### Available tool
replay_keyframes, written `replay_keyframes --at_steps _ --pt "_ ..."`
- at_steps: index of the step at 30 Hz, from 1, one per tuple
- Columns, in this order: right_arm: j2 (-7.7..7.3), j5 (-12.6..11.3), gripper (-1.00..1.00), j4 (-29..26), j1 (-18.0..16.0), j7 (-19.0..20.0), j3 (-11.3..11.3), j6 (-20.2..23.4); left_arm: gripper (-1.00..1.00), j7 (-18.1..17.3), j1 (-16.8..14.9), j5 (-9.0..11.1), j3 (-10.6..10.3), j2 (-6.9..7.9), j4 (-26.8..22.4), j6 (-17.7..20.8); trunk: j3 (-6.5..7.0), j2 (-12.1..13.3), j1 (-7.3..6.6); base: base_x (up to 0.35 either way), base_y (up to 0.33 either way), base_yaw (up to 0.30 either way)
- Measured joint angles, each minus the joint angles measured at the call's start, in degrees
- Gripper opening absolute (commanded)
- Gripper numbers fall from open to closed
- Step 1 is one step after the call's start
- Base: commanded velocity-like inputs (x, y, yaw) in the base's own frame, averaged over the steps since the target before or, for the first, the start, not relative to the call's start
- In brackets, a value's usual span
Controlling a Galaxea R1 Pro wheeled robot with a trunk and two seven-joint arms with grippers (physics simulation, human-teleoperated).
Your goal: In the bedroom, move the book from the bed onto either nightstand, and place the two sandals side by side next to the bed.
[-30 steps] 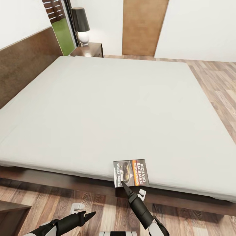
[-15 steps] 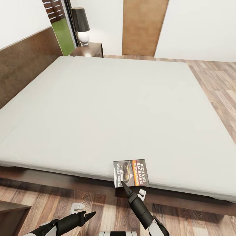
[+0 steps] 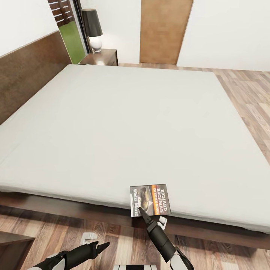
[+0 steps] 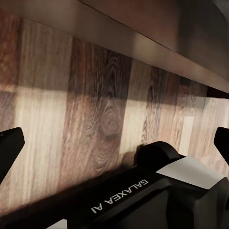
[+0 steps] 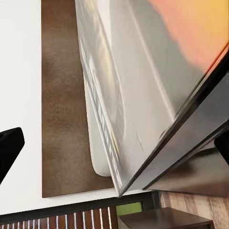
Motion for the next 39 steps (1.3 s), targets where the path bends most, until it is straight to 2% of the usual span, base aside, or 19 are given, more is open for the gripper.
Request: replay_keyframes --at_steps 4,5,22,39 --pt "0.04 0.0 1.00 -0.1 0.0 0.0 0.0 0.0 1.00 0.0 0.0 0.0 0.0 -0.02 0.0 0.0 0.00 0.0 0.00 0.001 0.000 0.000" --pt "0.05 0.0 -1.00 -0.1 0.0 0.0 0.0 0.0 1.00 0.0 0.0 0.0 0.0 -0.02 0.0 0.0 0.00 0.0 0.00 0.000 0.000 0.000" --pt "0.01 0.0 -1.00 -0.1 0.0 0.1 0.0 -0.1 1.00 0.0 0.0 0.0 0.0 -0.02 0.0 0.0 0.00 0.0 0.00 0.000 0.000 0.000" --pt "0.03 0.0 -1.00 -0.1 0.0 0.0 0.0 0.0 1.00 0.0 0.0 0.0 0.0 -0.02 0.0 0.1 3.05 6.8 -3.73 0.000 0.000 0.000"
